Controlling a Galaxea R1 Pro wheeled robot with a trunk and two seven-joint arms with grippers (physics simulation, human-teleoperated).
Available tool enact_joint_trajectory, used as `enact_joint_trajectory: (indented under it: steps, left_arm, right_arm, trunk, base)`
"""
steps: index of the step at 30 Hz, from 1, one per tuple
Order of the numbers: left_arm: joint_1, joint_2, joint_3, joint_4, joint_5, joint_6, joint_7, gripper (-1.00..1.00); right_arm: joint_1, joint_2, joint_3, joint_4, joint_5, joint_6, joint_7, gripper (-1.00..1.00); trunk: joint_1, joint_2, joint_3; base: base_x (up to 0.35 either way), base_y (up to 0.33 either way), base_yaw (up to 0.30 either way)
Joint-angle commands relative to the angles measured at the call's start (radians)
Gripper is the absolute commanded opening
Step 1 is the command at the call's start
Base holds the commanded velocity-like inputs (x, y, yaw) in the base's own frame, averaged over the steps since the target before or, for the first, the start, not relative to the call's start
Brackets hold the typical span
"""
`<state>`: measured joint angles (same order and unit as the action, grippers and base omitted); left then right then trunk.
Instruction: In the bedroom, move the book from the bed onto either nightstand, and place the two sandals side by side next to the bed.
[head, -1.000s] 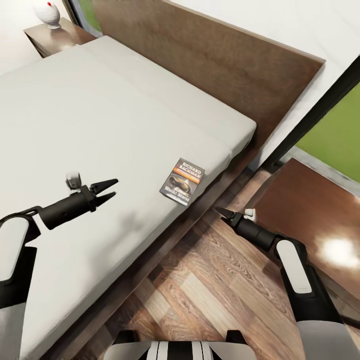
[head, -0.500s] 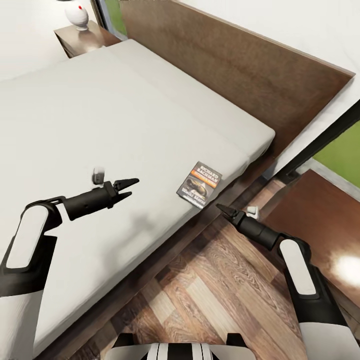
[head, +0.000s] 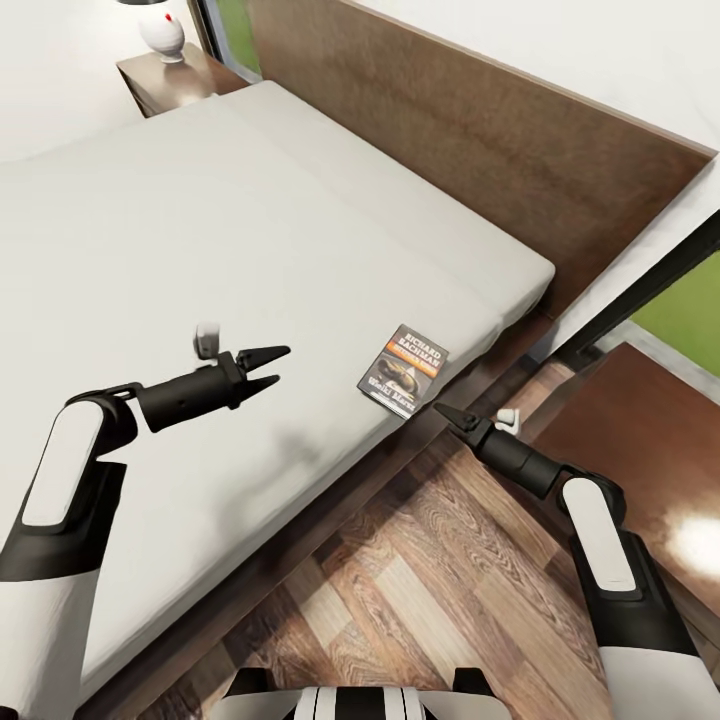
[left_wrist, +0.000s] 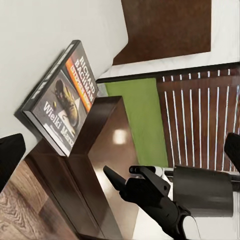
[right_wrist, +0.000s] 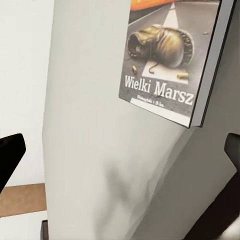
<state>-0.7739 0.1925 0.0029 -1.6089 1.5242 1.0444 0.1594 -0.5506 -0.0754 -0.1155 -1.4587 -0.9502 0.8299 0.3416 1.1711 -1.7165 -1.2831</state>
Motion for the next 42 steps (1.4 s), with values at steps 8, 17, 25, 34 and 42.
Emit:
enact_joint_trajectory:
  steps: [8, 17, 25, 34, 42]
  left_arm:
    - [0.002, -0.001, -0.002, -0.001, 0.032, 0.003, -0.019, 1.0]
    - [0.009, -0.001, -0.006, 0.0, 0.034, 0.003, -0.128, 1.0]
    - [0.013, -0.001, -0.012, 0.0, 0.025, 0.003, -0.141, 1.0]
    - [0.02, 0.0, -0.013, 0.0, 0.023, 0.003, -0.13, 1.0]
    - [0.016, 0.001, -0.012, 0.0, 0.01, 0.003, -0.1, 1.0]
  right_arm:
    - [0.001, 0.003, -0.002, -0.002, 0.001, 0.003, 0.004, 1.0]
    - [0.001, 0.003, -0.001, -0.002, 0.001, 0.002, 0.003, 1.0]
    - [0.001, 0.003, -0.001, -0.002, 0.001, 0.002, 0.002, 1.0]
    - [0.001, 0.003, -0.001, -0.002, 0.0, 0.003, 0.001, 1.0]
    - [0.001, 0.003, -0.001, -0.002, 0.001, 0.003, 0.0, 1.0]
  trunk:
    - [0.0, 0.0, 0.0]
    - [0.023, -0.042, -0.019]
    - [0.054, -0.098, -0.04]
    - [0.069, -0.126, -0.041]
    - [0.069, -0.126, -0.029]
  base:
    - [0.0, 0.0, 0.006]
    - [0.0, 0.0, 0.001]
    - [0.0, 0.0, 0.0]
    - [0.0, 0.0, 0.0]
    - [0.0, 0.0, 0.0]
